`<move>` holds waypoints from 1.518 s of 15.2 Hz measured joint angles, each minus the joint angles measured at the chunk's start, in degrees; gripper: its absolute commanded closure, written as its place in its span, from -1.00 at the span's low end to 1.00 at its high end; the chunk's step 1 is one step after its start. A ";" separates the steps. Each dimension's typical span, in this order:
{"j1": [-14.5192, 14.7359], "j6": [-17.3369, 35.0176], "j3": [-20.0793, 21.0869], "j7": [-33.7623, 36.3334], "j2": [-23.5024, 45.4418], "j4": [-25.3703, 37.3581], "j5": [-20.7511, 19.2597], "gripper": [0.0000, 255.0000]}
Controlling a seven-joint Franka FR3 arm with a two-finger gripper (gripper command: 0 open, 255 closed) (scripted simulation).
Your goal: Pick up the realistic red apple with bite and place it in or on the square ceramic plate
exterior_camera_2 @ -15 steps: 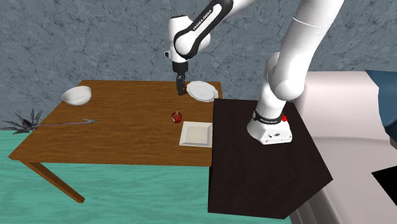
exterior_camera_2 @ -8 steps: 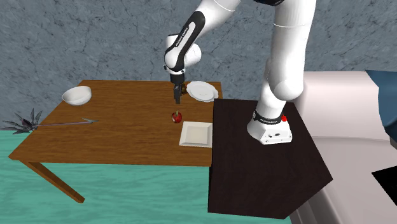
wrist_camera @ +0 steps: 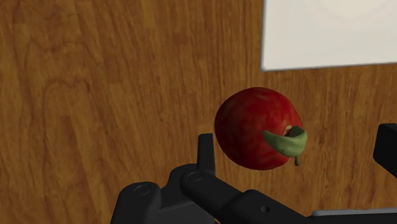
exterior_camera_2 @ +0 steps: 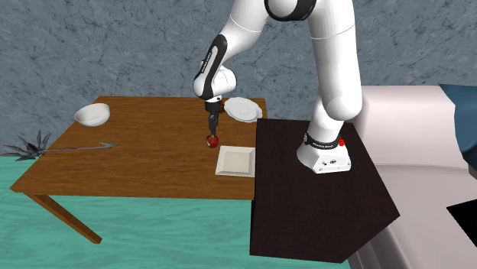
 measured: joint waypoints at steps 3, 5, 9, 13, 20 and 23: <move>-0.51 1.62 1.07 -1.12 2.40 0.71 1.52 -1.00; -0.60 2.26 1.49 -1.41 3.14 0.82 2.06 -1.00; -0.65 2.56 1.69 -1.53 3.51 0.91 2.30 -1.00; -0.65 2.57 1.70 -1.54 3.52 0.92 2.31 1.00; -0.63 2.55 1.73 -1.55 3.50 0.92 2.32 1.00; -0.31 2.02 1.34 -1.00 2.48 0.47 1.80 1.00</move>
